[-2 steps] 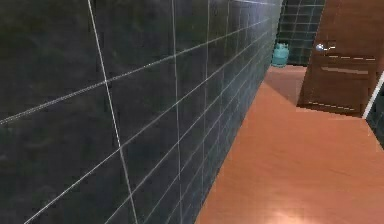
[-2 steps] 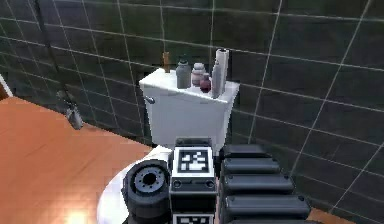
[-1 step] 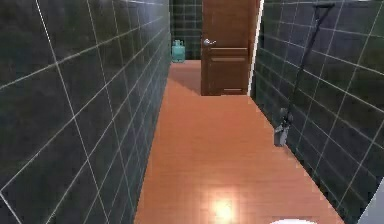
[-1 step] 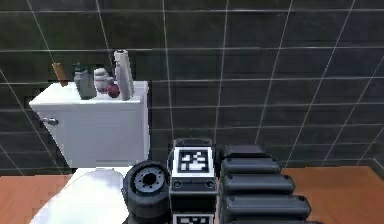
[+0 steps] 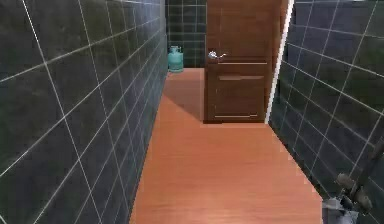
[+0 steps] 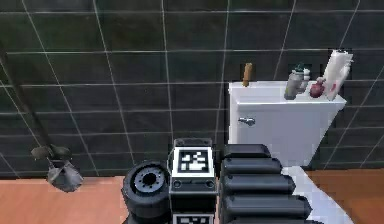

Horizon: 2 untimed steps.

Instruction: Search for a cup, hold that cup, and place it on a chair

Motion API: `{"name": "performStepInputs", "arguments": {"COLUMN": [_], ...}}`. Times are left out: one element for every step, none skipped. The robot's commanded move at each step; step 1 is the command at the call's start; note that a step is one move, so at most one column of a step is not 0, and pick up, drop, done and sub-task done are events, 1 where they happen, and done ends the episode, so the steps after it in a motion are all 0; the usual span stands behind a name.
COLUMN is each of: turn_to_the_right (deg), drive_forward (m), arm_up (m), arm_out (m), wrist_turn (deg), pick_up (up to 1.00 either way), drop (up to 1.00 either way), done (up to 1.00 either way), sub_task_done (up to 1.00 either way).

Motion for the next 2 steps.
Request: {"name": "performStepInputs", "arguments": {"turn_to_the_right": [0.0, 0.0], "drive_forward": [1.0, 1.0], "arm_up": [0.0, 0.0], "arm_out": [0.0, 0.0], "wrist_turn": [0.0, 0.0], "pick_up": [0.0, 0.0], "drop": [0.0, 0.0], "done": [0.0, 0.0], "sub_task_done": [0.0, 0.0]}}
